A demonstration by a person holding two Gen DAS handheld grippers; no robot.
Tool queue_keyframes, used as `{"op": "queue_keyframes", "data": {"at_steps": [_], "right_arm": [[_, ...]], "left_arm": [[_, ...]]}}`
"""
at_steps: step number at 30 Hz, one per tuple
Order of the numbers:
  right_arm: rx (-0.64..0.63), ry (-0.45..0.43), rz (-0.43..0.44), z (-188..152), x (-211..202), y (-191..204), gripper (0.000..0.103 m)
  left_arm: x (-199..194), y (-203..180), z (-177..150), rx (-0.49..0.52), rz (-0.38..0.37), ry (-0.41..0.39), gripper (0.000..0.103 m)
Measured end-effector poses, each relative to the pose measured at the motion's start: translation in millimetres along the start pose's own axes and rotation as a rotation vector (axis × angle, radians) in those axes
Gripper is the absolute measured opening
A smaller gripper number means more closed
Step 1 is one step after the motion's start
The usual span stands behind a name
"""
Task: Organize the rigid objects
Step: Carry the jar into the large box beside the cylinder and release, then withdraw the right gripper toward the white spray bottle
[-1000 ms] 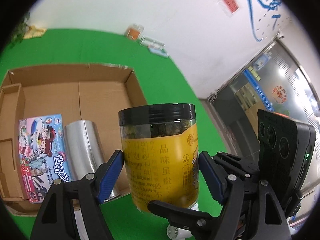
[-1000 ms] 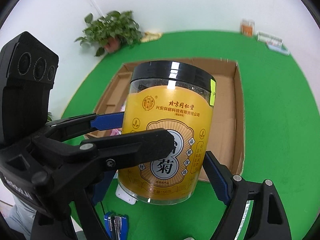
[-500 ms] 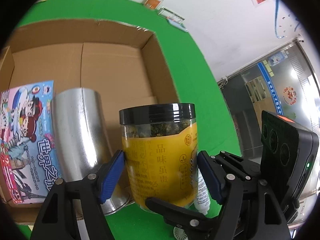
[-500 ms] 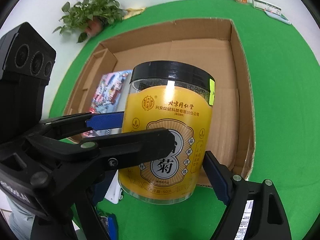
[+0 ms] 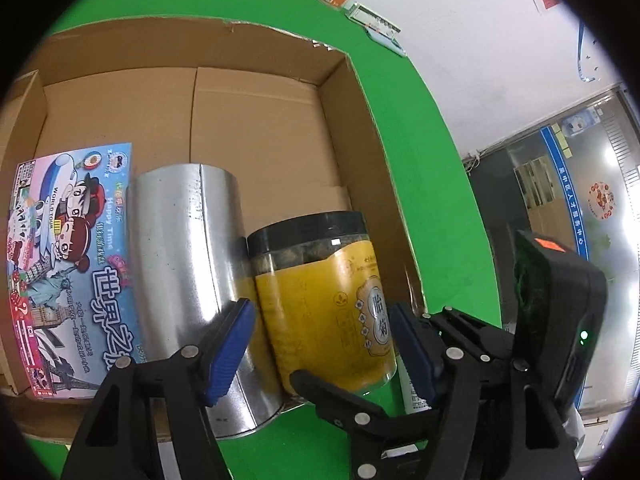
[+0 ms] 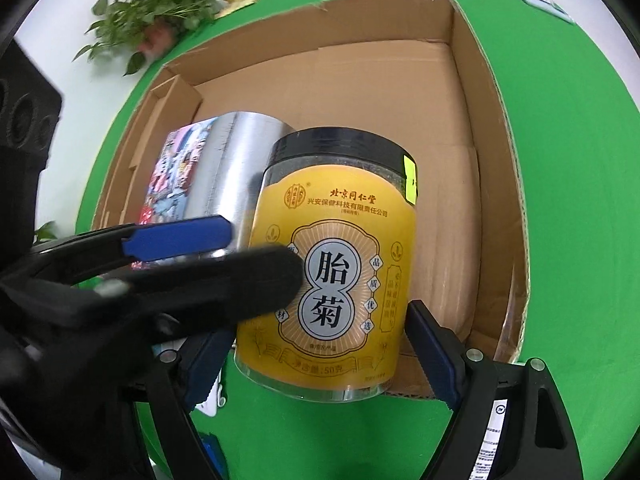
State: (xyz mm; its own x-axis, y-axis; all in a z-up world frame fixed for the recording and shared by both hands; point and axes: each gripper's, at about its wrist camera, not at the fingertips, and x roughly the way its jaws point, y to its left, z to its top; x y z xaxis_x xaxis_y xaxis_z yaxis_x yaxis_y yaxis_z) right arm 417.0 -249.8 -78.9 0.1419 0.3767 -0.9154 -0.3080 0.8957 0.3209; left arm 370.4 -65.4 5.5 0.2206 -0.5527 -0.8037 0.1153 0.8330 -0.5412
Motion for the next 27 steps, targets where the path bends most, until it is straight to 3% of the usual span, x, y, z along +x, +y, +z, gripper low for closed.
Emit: {"op": "queue_keyframes", "data": {"at_steps": [7,11,13,14,16,18,21,22,23,25,26,27], "right_arm": [[0.015,-0.007,-0.018,-1.4,8.1,-4.7,0.085],[-0.049,-0.076,-0.028,-14.4,-11.4,8.9,0.085],[-0.076,-0.139,-0.037,-21.3,-26.0,16.6,0.084],[-0.085,-0.152,-0.044,-24.5,-29.3,19.8,0.078],[-0.094,-0.135,-0.066,-29.0,-24.5,26.1,0.067],[-0.084,-0.136,-0.105,-31.8,-17.9,28.7,0.066],[-0.041,-0.18,-0.012,-38.3,-30.5,28.6,0.066],[-0.039,-0.203,0.023,-41.8,-37.8,30.3,0.069],[-0.049,-0.256,0.023,-50.2,-51.0,33.5,0.081],[-0.067,-0.356,-0.041,-67.4,-71.2,40.6,0.099],[-0.078,-0.429,-0.093,-82.8,-83.0,45.2,0.103],[-0.08,-0.469,-0.124,-94.0,-89.1,47.9,0.102]], "left_arm": [[-29.1,4.2,-16.9,0.022,-0.012,-0.082,0.07],[-55.3,14.3,-39.3,-0.023,-0.122,-0.112,0.07],[-73.7,16.1,-52.8,-0.006,-0.079,-0.174,0.07],[-82.0,16.9,-59.6,0.0,-0.056,-0.2,0.07],[-97.5,17.2,-75.9,0.02,-0.024,-0.247,0.07],[-106.8,14.0,-89.2,0.045,0.014,-0.28,0.07],[-121.7,4.8,-110.1,0.087,0.082,-0.346,0.07],[-127.4,1.8,-116.3,0.101,0.098,-0.375,0.07],[-135.3,-0.8,-124.8,0.124,0.121,-0.416,0.07],[-147.0,-8.6,-140.9,0.168,0.189,-0.493,0.074],[-151.3,-11.4,-147.3,0.18,0.265,-0.53,0.081],[-153.1,-14.6,-152.5,0.184,0.368,-0.563,0.082]]}}
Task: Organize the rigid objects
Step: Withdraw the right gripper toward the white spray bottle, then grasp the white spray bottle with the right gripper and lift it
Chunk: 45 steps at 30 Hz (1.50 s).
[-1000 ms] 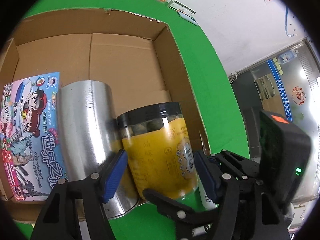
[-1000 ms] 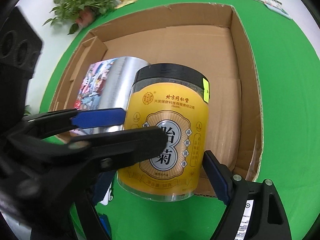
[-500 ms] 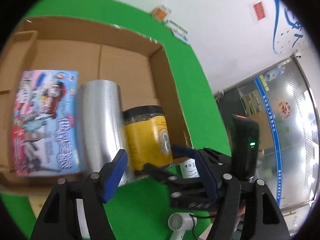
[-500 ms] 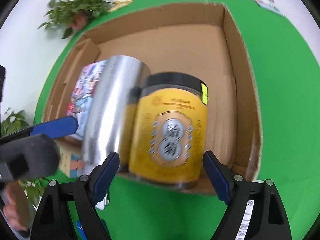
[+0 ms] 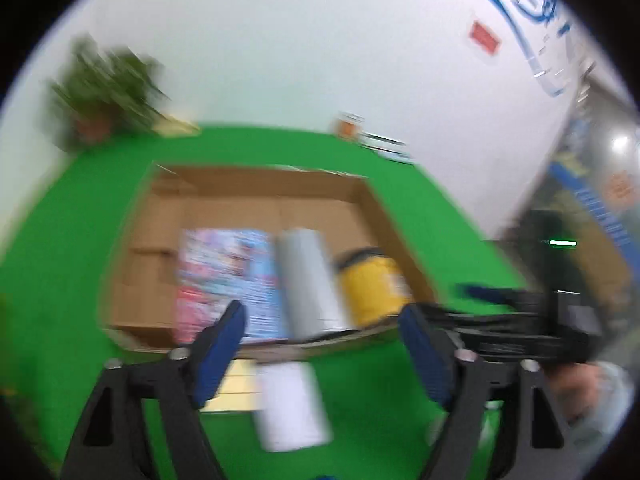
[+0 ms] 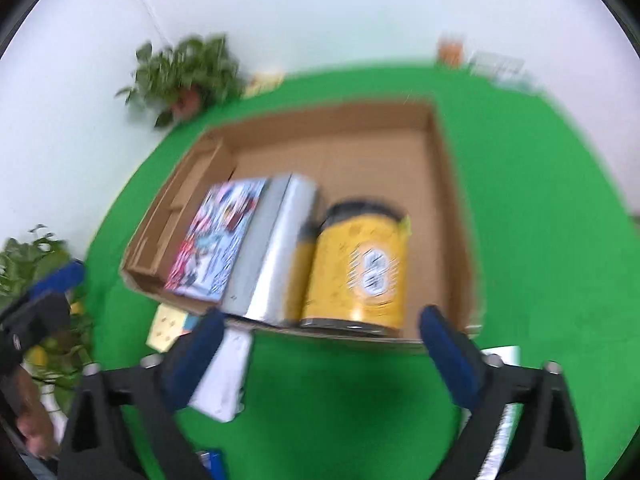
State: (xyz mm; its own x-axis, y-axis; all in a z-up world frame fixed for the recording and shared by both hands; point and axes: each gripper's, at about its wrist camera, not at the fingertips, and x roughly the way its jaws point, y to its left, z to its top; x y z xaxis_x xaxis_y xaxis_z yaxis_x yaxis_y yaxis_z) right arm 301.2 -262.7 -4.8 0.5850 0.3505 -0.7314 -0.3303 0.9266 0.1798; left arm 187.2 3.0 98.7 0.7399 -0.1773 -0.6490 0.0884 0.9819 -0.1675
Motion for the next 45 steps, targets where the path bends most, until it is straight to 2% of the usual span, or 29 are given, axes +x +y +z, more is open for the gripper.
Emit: {"op": "queue_keyframes", "data": {"at_steps": [2,4,7,9,10,11,12,13,15,16,17,18,20,21,24,28,30,31,34,36,38,40,43,45], "right_arm": [[0.012,-0.053,-0.035,-17.0,-17.0,3.9,0.102],[0.028,-0.101,-0.057,-39.0,-31.3,11.1,0.102],[0.071,-0.192,-0.153,-78.3,-52.2,16.6,0.102],[0.094,-0.217,-0.178,-97.9,-60.2,18.4,0.102],[0.102,-0.223,-0.179,-105.1,-65.5,15.1,0.102],[0.107,-0.245,-0.161,-119.0,-75.0,12.0,0.09],[0.103,-0.257,-0.155,-125.7,-80.5,9.5,0.077],[0.094,-0.26,-0.168,-132.1,-83.5,9.0,0.058],[0.089,-0.277,-0.145,-147.4,-92.5,9.7,0.061],[0.085,-0.295,-0.123,-156.1,-97.8,11.0,0.075],[0.08,-0.309,-0.117,-161.9,-101.2,8.5,0.096],[0.073,-0.338,-0.116,-170.4,-105.6,8.8,0.103],[0.064,-0.363,-0.109,-187.5,-110.8,8.4,0.102],[0.066,-0.358,-0.102,-193.5,-111.3,6.3,0.102],[0.096,-0.32,-0.108,-206.0,-108.3,-10.4,0.102],[0.184,-0.261,-0.182,-199.7,-104.6,-58.5,0.102],[0.202,-0.154,-0.177,-185.3,-89.8,-86.1,0.094],[0.206,-0.111,-0.18,-180.8,-82.6,-95.6,0.085],[0.205,0.009,-0.176,-168.5,-50.2,-124.3,0.082],[0.224,0.06,-0.156,-166.3,-29.7,-136.8,0.074],[0.234,0.087,-0.141,-165.2,-15.9,-143.5,0.052],[0.233,0.087,-0.113,-165.3,-11.1,-142.3,0.043],[0.133,0.09,-0.171,-173.9,-12.3,-120.6,0.043],[0.071,0.104,-0.168,-181.0,-15.5,-104.9,0.042]], "left_arm": [[-9.8,-3.8,-9.9,0.055,0.129,-0.054,0.082],[-15.3,-4.8,-23.7,0.087,0.185,-0.082,0.083],[-19.3,-4.0,-46.5,0.064,0.194,-0.085,0.082],[-21.9,-2.2,-63.8,0.041,0.181,-0.089,0.082],[-23.5,-1.0,-71.0,0.029,0.171,-0.093,0.077],[-25.5,2.1,-80.2,0.007,0.142,-0.104,0.037],[-25.9,1.8,-85.2,-0.009,0.122,-0.088,0.003],[-23.6,-0.2,-90.3,-0.02,0.11,-0.062,0.005],[-26.9,-5.5,-102.8,0.006,0.119,-0.096,0.008],[-30.1,-11.5,-108.8,0.025,0.144,-0.117,0.017],[-33.1,-16.1,-115.2,0.038,0.167,-0.129,0.059],[-36.5,-19.2,-121.3,0.038,0.165,-0.136,0.101],[-46.7,-18.6,-133.2,0.013,0.113,-0.2,0.102],[-48.4,-19.0,-136.6,0.007,0.099,-0.202,0.102],[-40.7,-21.0,-144.6,0.01,0.089,-0.158,0.102],[-28.8,-23.5,-144.4,-0.017,0.025,-0.083,0.102],[-23.9,-26.0,-142.2,-0.033,-0.012,-0.054,0.102],[-21.9,-27.9,-141.6,-0.038,-0.026,-0.045,0.102],[-13.8,-34.5,-139.7,-0.034,-0.054,-0.028,0.102],[-8.5,-39.9,-138.0,-0.023,-0.066,-0.016,0.102],[-3.6,-44.5,-135.8,-0.006,-0.084,-0.006,0.102],[0.8,-46.2,-133.2,0.0,-0.088,0.011,0.102],[6.7,-45.7,-128.2,-0.012,-0.114,0.035,0.102],[11.9,-45.5,-125.1,-0.024,-0.152,0.059,0.102]]}}
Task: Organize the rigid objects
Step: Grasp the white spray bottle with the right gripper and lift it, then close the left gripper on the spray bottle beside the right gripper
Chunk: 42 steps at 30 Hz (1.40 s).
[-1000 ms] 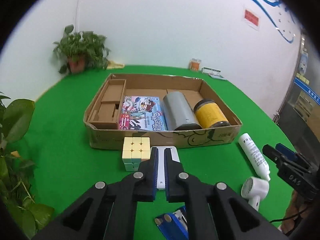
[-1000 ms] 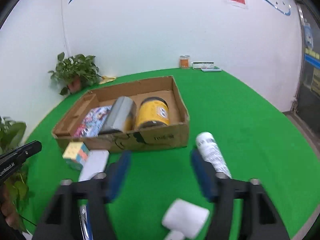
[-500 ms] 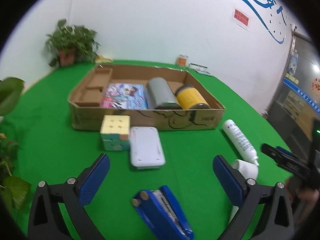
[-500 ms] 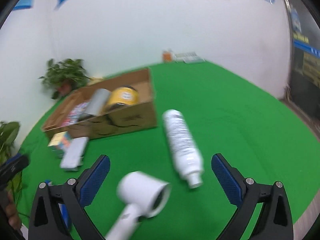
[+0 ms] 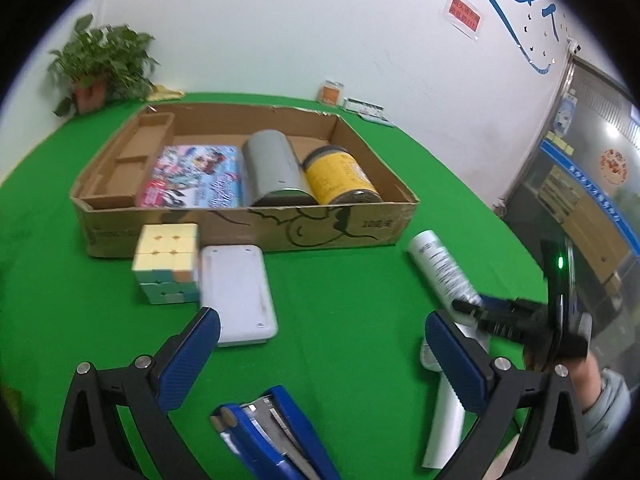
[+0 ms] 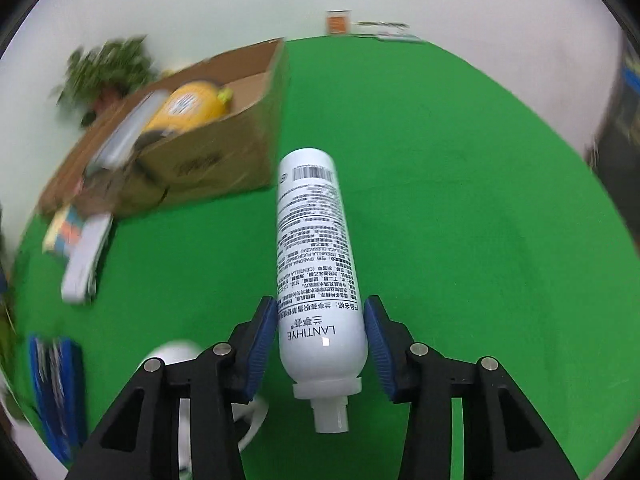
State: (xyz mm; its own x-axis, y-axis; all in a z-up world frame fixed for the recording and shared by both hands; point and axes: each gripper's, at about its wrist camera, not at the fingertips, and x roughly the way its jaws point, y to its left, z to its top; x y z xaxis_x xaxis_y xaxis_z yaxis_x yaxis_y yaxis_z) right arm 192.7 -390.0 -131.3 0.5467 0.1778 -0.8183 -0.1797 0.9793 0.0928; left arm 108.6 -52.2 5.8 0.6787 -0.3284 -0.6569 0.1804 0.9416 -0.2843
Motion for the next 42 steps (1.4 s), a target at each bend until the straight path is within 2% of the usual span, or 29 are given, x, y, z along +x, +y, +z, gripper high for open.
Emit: {"op": "queue_keyframes", "data": {"at_steps": [7,9,11,12,15,16,18,20,23,26,31,34,35,36,39,42], "right_arm": [[-0.101,0.057,0.072,-22.3,-12.9,45.7,0.043],[-0.105,0.041,0.101,-20.8,-20.3,54.5,0.048],[-0.079,0.023,0.197,-15.4,-32.7,56.7,0.067],[-0.058,0.001,0.246,-11.7,-39.2,54.8,0.069],[-0.041,-0.023,0.252,-1.0,-45.6,43.8,0.07],[-0.036,-0.015,0.252,2.8,-42.9,42.0,0.069],[-0.013,0.024,0.266,5.0,-33.6,29.4,0.057],[0.017,0.067,0.295,3.3,-26.0,16.6,0.044],[0.021,0.083,0.284,3.3,-12.7,16.9,0.036],[-0.014,0.071,0.256,4.0,-11.5,27.1,0.035],[-0.187,0.021,0.127,4.7,-12.4,63.4,0.035],[-0.239,-0.005,0.073,2.3,-12.8,76.3,0.036],[-0.259,-0.01,0.056,1.5,-12.7,81.2,0.036],[-0.279,-0.014,0.055,0.8,-12.9,84.0,0.036],[-0.278,-0.012,0.122,3.4,-13.2,81.8,0.039],[-0.173,0.004,0.231,10.3,-16.0,59.6,0.039]], "left_arm": [[37.3,0.6,16.5,-0.085,-0.171,0.104,0.102],[49.5,-0.8,22.7,-0.111,-0.211,0.134,0.102],[63.5,-5.4,27.6,-0.105,-0.239,0.178,0.102],[70.7,-6.8,29.2,-0.1,-0.246,0.207,0.102],[95.4,-13.0,31.5,-0.095,-0.286,0.308,0.101],[101.8,-15.2,32.1,-0.095,-0.308,0.329,0.101],[115.9,-20.5,33.8,-0.092,-0.373,0.365,0.101],[127.5,-24.0,34.1,-0.088,-0.379,0.396,0.101],[145.1,-28.5,32.7,-0.093,-0.394,0.461,0.092],[154.7,-30.9,31.7,-0.092,-0.4,0.493,0.091],[160.8,-29.9,30.2,-0.112,-0.398,0.518,0.091],[167.0,-29.5,30.4,-0.11,-0.387,0.544,0.078],[170.8,-28.8,28.2,-0.114,-0.375,0.565,0.067],[174.9,-28.3,27.4,-0.116,-0.363,0.579,0.057],[171.9,-21.6,23.0,-0.127,-0.367,0.56,0.057],[171.9,-13.8,20.3,-0.144,-0.382,0.551,0.056]]}}
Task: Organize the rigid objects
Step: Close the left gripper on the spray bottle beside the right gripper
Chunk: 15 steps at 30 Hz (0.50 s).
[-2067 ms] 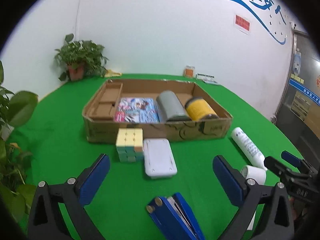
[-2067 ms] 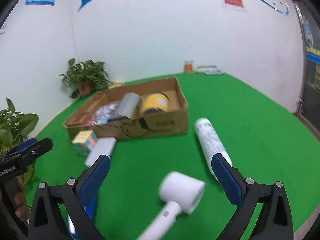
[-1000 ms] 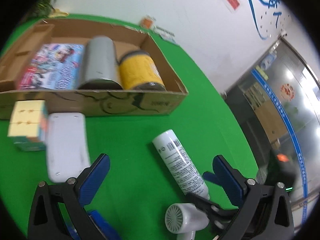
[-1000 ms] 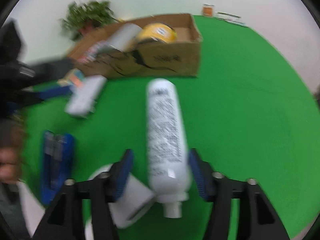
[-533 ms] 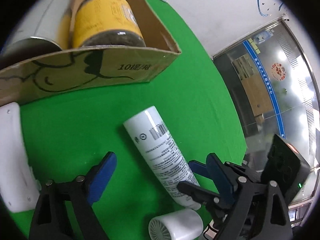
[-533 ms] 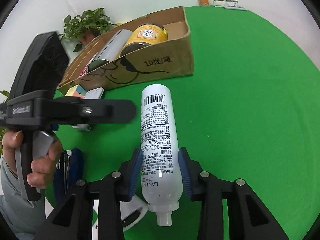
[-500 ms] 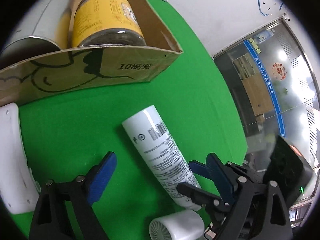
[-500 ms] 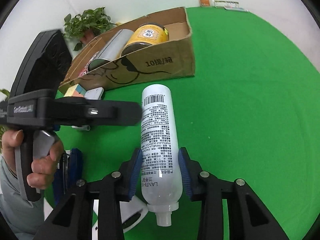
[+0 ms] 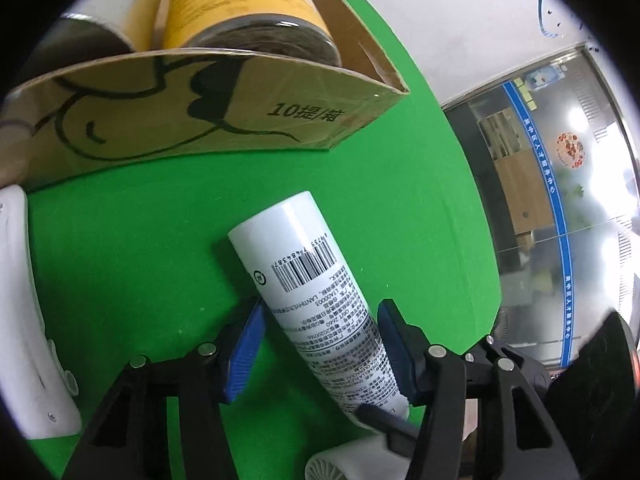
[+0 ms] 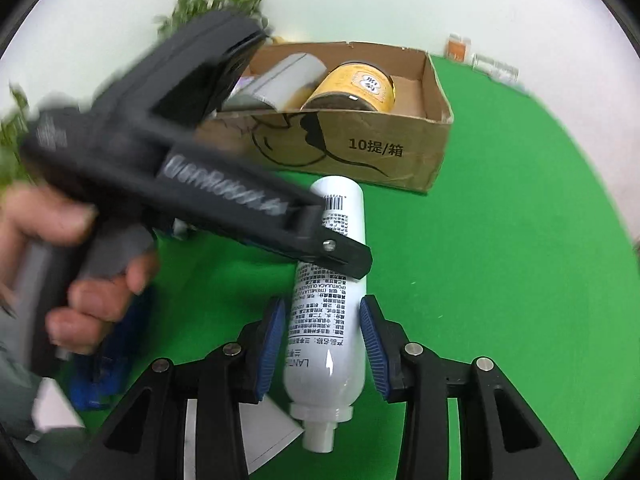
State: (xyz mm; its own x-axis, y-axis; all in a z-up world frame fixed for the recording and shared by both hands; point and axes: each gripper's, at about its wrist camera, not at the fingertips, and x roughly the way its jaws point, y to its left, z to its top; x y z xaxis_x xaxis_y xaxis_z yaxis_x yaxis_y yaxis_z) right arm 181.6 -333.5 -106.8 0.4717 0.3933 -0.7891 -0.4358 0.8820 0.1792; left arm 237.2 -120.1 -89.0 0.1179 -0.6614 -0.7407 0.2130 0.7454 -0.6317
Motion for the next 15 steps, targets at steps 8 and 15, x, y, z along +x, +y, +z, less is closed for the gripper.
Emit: {"op": "queue_keyframes", "data": {"at_steps": [8,15], "right_arm": [[0.07,0.041,0.05,1.9,11.4,-13.5,0.039],[0.048,0.028,0.043,5.4,5.0,4.4,0.037]], "left_arm": [[2.2,1.0,6.1,0.007,-0.001,-0.023,0.056],[-17.3,-4.3,1.6,0.036,0.033,-0.078,0.051]]}}
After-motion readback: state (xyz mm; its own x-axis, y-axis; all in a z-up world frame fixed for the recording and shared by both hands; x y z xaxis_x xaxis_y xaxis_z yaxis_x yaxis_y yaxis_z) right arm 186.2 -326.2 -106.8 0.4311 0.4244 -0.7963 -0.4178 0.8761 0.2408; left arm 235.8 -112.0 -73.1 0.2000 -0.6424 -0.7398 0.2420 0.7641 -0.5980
